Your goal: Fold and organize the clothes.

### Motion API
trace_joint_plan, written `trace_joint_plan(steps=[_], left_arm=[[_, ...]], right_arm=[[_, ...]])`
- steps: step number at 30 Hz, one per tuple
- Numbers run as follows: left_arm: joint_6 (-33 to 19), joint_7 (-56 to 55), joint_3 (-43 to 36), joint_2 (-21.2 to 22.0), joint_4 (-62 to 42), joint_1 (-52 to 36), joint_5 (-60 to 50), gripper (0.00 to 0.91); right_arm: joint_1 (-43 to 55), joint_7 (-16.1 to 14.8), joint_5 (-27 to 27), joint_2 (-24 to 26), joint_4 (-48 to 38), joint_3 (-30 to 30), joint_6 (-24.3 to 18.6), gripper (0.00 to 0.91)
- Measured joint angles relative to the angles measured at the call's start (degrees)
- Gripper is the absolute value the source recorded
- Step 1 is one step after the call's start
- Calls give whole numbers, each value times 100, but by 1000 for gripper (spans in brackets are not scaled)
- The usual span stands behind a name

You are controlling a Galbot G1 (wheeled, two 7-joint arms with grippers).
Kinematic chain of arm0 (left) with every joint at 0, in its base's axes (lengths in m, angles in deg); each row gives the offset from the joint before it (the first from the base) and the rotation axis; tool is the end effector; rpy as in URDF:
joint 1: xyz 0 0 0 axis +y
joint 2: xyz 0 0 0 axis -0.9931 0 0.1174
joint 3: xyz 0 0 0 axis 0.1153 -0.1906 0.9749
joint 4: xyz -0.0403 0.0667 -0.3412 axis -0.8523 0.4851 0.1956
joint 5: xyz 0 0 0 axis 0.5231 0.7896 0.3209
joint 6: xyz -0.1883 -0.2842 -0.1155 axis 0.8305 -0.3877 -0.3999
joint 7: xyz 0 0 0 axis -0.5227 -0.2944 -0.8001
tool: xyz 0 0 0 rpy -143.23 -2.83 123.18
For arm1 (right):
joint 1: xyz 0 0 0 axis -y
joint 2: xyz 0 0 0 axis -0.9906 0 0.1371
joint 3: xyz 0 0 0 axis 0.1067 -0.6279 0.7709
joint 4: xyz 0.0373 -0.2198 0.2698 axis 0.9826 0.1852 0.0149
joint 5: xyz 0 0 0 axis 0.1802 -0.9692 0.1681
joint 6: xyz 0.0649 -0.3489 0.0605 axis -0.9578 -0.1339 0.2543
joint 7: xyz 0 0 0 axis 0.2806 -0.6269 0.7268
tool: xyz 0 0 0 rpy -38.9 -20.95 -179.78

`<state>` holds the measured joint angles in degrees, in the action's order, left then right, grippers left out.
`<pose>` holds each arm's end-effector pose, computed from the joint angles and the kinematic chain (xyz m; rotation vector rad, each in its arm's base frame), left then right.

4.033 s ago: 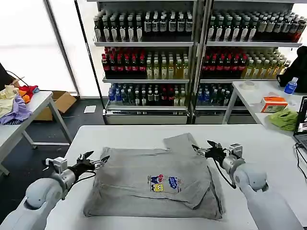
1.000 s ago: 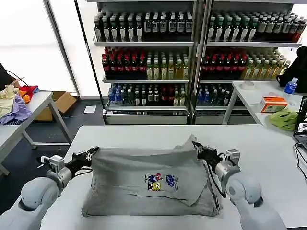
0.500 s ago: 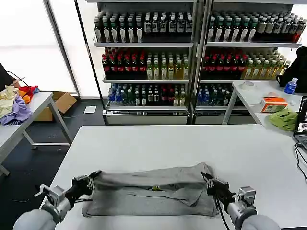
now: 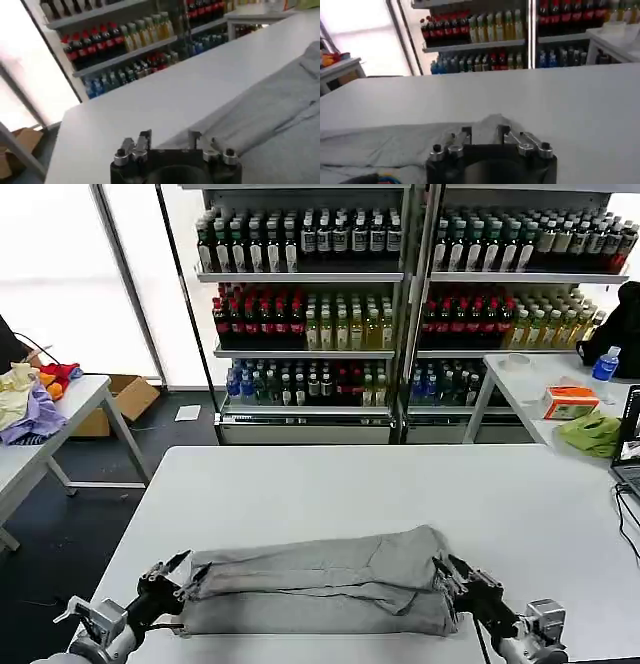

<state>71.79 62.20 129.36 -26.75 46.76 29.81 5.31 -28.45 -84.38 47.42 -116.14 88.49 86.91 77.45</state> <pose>0.1847 0.1314 -0.2453 -0.4575 -2.6334 -0.4390 0.1680 -0.0984 -0.2340 0.3165 -2.7226 -0.1041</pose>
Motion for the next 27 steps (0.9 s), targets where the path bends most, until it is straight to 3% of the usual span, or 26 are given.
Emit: trace_joint_plan(steps=[12,26,27], left_arm=[[101,-969,-64,742,331,251,621,907],[118,-2181,-719,1635,-17,-58,1020,907],[105,-2214,-767,1678,-59,-73,996,877]], right_arm=[[-333,-526,-98,-292,-440,719,-1664,907],[-454,-623,-297,-552,-624,875,-2353,907],[-472,-627,-301,-566,-626,885,-2382,907]])
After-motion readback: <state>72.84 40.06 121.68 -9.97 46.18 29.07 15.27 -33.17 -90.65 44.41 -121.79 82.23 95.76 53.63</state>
